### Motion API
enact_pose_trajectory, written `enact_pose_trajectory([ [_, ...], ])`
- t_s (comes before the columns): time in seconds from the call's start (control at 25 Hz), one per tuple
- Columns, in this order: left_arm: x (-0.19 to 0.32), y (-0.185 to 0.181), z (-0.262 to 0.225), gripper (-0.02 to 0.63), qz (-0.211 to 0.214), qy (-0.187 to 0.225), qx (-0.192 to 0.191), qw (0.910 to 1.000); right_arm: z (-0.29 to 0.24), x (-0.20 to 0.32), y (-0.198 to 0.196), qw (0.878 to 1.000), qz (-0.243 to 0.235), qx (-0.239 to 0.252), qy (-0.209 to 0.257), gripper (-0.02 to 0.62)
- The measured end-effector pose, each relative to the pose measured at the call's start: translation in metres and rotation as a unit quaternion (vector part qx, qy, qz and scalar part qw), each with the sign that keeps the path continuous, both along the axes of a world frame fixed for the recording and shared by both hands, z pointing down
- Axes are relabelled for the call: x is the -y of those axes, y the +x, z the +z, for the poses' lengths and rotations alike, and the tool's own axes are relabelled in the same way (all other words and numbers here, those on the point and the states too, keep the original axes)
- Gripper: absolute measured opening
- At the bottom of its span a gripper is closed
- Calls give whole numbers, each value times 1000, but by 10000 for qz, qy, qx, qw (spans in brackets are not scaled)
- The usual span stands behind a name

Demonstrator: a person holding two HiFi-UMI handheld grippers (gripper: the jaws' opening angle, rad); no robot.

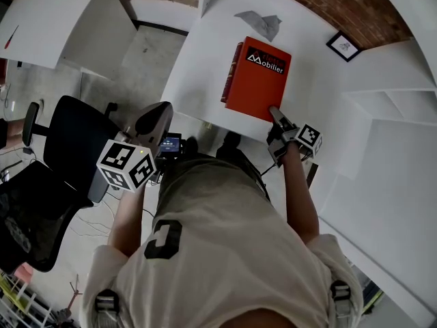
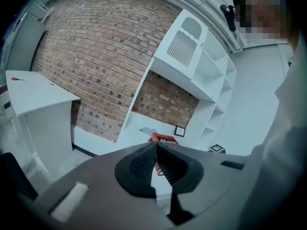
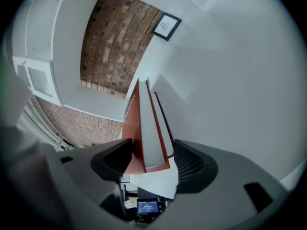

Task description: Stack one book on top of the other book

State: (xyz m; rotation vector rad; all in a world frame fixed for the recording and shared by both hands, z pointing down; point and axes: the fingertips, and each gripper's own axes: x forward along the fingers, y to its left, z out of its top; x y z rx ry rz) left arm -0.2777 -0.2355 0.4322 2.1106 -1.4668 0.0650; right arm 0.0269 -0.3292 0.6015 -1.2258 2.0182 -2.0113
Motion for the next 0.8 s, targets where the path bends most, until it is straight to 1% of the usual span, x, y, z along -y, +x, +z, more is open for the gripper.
enact_pose_trajectory([
  [0.16,1,1,0,6,22,-7,21,10000,-2,2,1,9994,-155,-265,155,241],
  [0.28,3,1,0,6,28,3,29,10000,-5,5,2,9966,-356,-629,397,241],
  [0.4,5,0,-2,6,36,25,33,10000,-11,8,1,9881,-664,-1186,723,241],
  [0.48,7,1,-3,6,48,34,47,10000,-14,10,1,9821,-816,-1458,871,239],
  [0.64,9,2,-2,6,73,52,74,9999,-16,12,-1,9773,-927,-1617,1012,235],
  [0.8,9,-1,-2,6,70,47,94,9999,-20,12,-6,9748,-1042,-1607,1140,182],
])
